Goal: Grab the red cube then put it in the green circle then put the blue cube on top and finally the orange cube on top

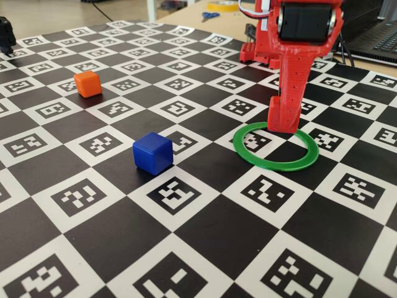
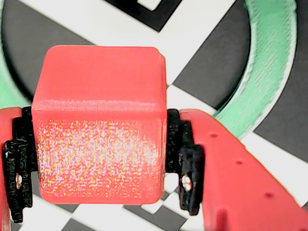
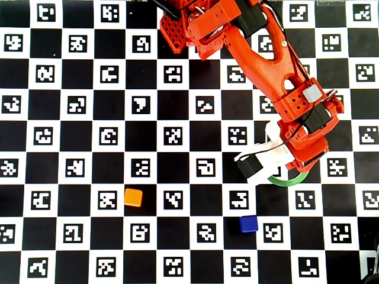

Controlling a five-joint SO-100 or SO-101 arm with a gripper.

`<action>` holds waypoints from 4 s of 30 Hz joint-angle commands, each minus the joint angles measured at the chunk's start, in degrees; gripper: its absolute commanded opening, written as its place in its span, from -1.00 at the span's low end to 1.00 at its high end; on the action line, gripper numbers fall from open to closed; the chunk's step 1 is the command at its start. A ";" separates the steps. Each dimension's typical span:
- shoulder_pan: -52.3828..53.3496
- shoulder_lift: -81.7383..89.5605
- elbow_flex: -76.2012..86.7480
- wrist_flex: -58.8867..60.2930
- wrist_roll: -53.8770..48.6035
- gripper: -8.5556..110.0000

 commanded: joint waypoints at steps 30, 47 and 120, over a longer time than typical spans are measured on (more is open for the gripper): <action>-0.35 -1.32 2.02 -5.01 0.09 -0.66; 1.85 5.89 -1.49 1.49 1.76 -0.05; 21.09 -31.55 -55.99 11.07 4.39 -0.06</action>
